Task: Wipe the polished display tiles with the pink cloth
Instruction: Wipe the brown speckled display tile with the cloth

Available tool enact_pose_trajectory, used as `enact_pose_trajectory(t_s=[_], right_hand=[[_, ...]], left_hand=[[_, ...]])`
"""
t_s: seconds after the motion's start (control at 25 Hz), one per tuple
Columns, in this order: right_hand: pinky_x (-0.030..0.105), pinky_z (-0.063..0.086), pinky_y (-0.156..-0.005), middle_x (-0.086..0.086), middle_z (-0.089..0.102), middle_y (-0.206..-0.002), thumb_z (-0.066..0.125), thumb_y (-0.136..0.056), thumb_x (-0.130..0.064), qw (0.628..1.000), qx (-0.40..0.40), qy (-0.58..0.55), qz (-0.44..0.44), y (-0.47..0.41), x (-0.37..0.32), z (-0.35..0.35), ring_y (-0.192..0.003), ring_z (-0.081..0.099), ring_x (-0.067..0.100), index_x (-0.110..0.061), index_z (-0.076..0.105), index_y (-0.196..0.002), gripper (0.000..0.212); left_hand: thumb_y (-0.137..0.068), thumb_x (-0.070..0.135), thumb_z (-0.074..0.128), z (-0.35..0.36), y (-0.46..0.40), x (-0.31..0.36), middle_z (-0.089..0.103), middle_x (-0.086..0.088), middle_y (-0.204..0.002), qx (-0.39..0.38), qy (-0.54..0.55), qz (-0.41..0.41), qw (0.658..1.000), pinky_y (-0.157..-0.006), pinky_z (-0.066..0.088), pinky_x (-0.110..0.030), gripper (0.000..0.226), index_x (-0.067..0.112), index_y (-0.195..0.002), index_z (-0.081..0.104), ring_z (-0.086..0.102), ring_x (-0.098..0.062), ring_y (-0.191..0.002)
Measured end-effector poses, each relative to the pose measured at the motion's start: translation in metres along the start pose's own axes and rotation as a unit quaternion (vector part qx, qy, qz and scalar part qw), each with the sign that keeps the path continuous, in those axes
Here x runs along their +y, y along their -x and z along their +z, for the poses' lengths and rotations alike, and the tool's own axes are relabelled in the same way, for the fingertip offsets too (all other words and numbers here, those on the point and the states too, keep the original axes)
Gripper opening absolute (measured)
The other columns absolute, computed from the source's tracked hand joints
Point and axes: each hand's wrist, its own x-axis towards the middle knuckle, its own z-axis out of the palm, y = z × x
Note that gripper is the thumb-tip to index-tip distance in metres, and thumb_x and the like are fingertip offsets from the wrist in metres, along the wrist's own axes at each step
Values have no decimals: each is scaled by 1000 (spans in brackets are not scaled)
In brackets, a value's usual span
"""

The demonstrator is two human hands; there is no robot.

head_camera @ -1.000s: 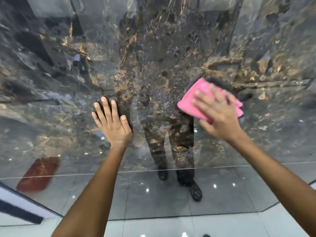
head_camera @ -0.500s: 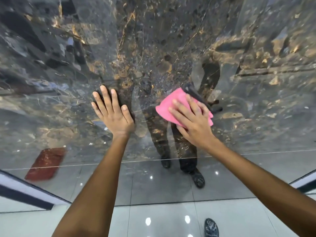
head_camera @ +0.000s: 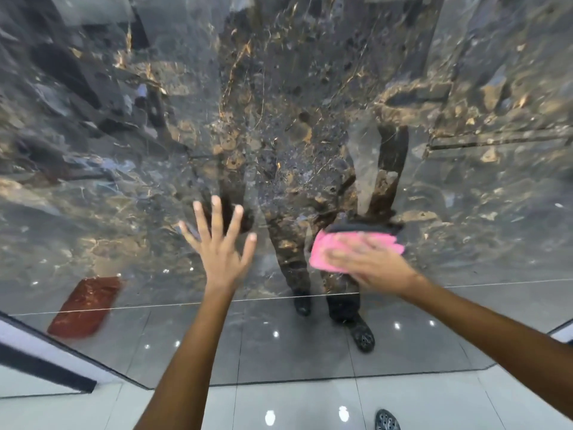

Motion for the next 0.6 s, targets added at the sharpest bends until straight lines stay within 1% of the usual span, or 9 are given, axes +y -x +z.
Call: enact_pose_trajectory(t_s=[0.08,0.12,0.2,0.28,0.32,0.4,0.48,0.52,0.6], right_hand=[[47,14,-113,-9,6,-161,47,-89,-26,988,47,2,148,30,30,-11,-148,8,23,-30,23,-150,65],[47,12,-113,-9,4,-161,46,-88,-28,984,36,15,174,46,29,-7,-148,6,24,-28,19,-151,69],[49,8,-115,-5,9,-161,64,-73,-24,992,-61,28,105,74,1,20,-145,13,28,-25,3,-154,101],[46,-3,-119,-3,21,-156,82,-48,-11,987,-156,-2,-38,93,-31,56,-143,16,27,-20,-5,-154,137],[43,-7,-120,-3,21,-156,81,-46,-6,989,-130,11,-63,88,-37,62,-146,12,25,-18,-5,-154,138],[39,-2,-120,-1,24,-154,68,-65,-6,998,-27,51,-12,55,-38,54,-148,1,22,-20,5,-154,111],[41,10,-115,-2,33,-149,52,-88,-15,989,90,-13,113,4,-44,39,-147,10,23,-25,27,-149,66],[43,13,-113,-2,30,-152,46,-94,-18,977,138,-11,161,-20,-50,37,-146,12,25,-24,32,-146,54],[45,11,-115,0,15,-160,42,-94,-9,978,138,26,152,-50,-73,46,-148,7,26,-20,23,-152,62]], left_hand=[[-100,53,29,10,38,4,-8,12,-163,-60,-27,-3,998,-111,-2,-65,60,41,-154,6,-12,-22,-150],[-100,53,28,19,50,3,-9,11,-163,-67,-30,-12,997,-108,2,-69,61,39,-154,4,-14,-23,-149],[-101,52,28,40,55,-1,-11,10,-163,-39,-51,-20,998,-108,1,-69,62,37,-155,1,-16,-26,-149],[-102,52,25,52,49,-7,-10,8,-163,0,-72,-14,997,-111,-3,-64,62,36,-155,0,-13,-27,-149],[-102,53,24,56,50,-9,-9,8,-163,13,-76,-9,997,-112,-5,-62,61,36,-155,0,-12,-27,-150],[-102,53,22,61,55,-9,-6,7,-164,41,-74,2,996,-114,-6,-61,60,36,-155,2,-8,-27,-150],[-102,52,21,66,56,-10,-3,6,-164,60,-64,6,996,-114,-6,-60,59,35,-156,4,-6,-27,-150],[-102,52,21,68,56,-12,-2,6,-164,67,-63,11,996,-114,-6,-60,58,35,-156,4,-5,-28,-150],[-102,50,20,70,53,-14,-1,5,-164,74,-75,21,994,-114,-5,-61,57,36,-155,6,-4,-28,-150]])
